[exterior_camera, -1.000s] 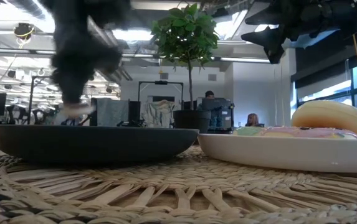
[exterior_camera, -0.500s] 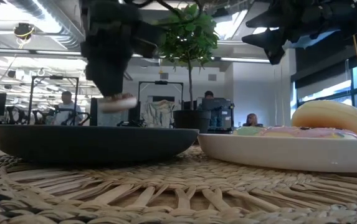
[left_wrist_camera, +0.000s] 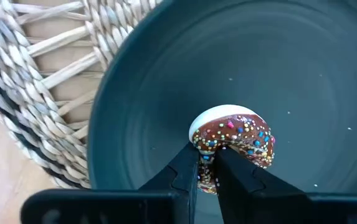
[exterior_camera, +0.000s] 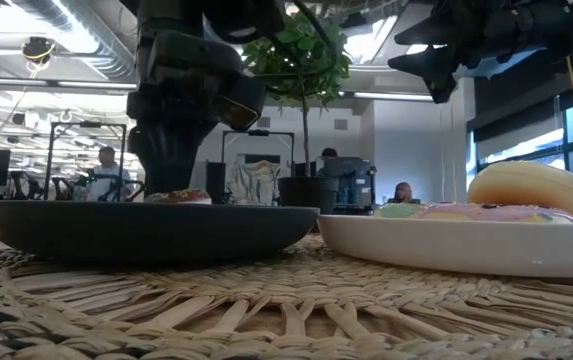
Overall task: Pick & Place donuts
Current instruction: Put the small brown donut on the black plate
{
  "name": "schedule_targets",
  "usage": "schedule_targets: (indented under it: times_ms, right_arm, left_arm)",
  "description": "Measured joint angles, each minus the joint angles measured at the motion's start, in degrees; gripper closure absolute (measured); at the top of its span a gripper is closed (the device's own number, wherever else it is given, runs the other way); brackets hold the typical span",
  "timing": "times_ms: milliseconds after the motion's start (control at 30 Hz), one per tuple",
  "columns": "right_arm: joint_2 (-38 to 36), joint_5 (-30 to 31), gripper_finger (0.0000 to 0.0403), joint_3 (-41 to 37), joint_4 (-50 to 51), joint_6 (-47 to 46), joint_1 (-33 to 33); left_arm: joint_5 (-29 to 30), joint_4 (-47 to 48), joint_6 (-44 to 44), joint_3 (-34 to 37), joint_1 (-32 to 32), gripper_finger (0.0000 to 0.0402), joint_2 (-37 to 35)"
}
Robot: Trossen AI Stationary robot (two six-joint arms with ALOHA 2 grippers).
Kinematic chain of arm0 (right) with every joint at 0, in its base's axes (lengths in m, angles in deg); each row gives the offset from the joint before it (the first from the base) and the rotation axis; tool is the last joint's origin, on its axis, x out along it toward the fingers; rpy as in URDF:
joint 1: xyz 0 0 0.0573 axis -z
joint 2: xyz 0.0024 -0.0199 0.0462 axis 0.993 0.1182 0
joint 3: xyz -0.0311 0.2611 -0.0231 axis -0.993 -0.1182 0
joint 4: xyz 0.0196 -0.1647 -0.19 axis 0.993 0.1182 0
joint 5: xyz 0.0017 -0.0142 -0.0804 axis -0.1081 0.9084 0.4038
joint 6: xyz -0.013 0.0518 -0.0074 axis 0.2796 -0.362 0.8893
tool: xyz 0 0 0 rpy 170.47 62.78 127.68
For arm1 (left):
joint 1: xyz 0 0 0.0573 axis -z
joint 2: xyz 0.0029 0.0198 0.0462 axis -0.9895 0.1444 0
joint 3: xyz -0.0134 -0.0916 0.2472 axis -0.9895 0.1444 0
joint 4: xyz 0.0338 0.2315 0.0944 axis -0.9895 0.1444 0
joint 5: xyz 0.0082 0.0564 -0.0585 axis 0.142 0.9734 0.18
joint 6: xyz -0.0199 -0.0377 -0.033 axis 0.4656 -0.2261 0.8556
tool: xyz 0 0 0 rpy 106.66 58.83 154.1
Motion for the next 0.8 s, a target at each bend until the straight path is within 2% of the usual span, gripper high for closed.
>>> schedule_targets:
  times_ms: [233,600,800]
  right_arm:
    - [0.0,0.0,0.0231,0.0,0.0,0.1,0.0]
    - [0.0,0.0,0.0231,0.0,0.0,1.6,0.0]
    - [0.0,0.0,0.0231,0.0,0.0,1.6,0.0]
  left_arm:
    - [0.0,0.0,0.1,0.0,0.0,0.0349,0.0]
    - [0.0,0.1,1.5,0.0,0.0,0.0281,0.0]
    - [-0.2,0.1,1.6,0.0,0.0,0.0263,0.0]
